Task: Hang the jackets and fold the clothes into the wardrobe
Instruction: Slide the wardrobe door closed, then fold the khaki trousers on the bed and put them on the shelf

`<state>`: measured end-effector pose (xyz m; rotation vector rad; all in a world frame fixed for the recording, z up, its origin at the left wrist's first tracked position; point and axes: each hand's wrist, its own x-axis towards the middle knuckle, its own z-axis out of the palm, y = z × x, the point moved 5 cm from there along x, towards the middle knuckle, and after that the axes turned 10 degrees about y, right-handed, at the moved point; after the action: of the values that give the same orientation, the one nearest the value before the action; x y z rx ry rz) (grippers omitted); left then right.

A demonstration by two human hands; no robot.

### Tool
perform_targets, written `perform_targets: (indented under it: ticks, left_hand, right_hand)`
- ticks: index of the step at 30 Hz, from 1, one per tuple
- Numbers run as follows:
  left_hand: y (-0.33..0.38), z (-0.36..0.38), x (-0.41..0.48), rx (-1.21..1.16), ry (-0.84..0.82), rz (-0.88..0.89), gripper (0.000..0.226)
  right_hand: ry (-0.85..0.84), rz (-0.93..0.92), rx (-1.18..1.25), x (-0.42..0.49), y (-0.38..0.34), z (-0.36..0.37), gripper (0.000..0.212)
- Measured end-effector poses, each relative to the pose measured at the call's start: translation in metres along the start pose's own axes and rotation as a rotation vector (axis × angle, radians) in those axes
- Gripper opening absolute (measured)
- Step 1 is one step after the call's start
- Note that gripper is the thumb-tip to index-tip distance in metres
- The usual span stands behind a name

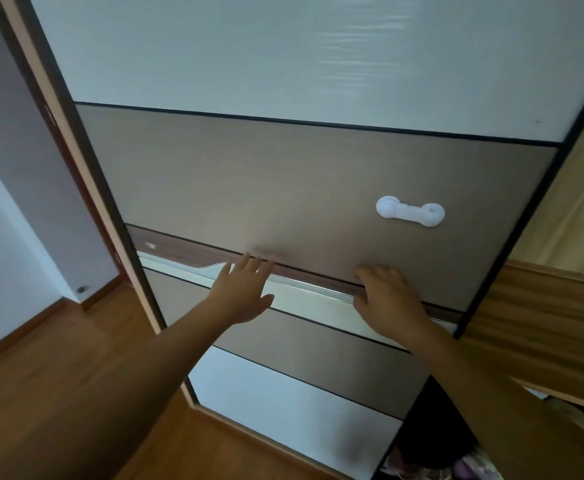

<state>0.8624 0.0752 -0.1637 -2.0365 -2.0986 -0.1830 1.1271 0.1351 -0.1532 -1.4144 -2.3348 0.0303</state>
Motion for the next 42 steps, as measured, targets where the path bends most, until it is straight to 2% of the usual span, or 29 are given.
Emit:
perform_targets:
  ticks: [3,8,13,23,30,35,42]
  left_hand:
    - [0.001,-0.006,-0.026,-0.177,-0.031,-0.119,0.063]
    - [-0.006,-0.01,-0.091,-0.236,-0.084,-0.351,0.052]
    - [-0.012,-0.032,-0.159,-0.223,-0.095,-0.607,0.044]
    - [0.006,-0.056,-0.303,-0.174,-0.175,-1.034,0.051]
    - [0.007,-0.064,-0.398,-0.178,-0.121,-1.278,0.049]
    - [-0.018,-0.064,-0.462,-0.165,-0.075,-1.386,0.047]
    - [-0.092,-0.065,-0.556,-0.164,-0.027,-1.481,0.05]
  right_hand:
    - [-0.069,-0.08,0.064,0.003,-0.009,0.007,0.026]
    - [-0.299,-0.217,0.126,0.007,-0.034,0.027,0.041]
    - [-0.453,-0.445,0.058,-0.001,-0.077,0.045,0.043]
    - [-0.532,-0.861,0.221,-0.052,-0.182,0.056,0.041]
    - [-0.659,-1.059,0.283,-0.096,-0.265,0.069,0.037]
    - [-0.714,-1.166,0.268,-0.128,-0.341,0.083,0.037]
    - [-0.757,-1.297,0.199,-0.174,-0.475,0.11,0.039]
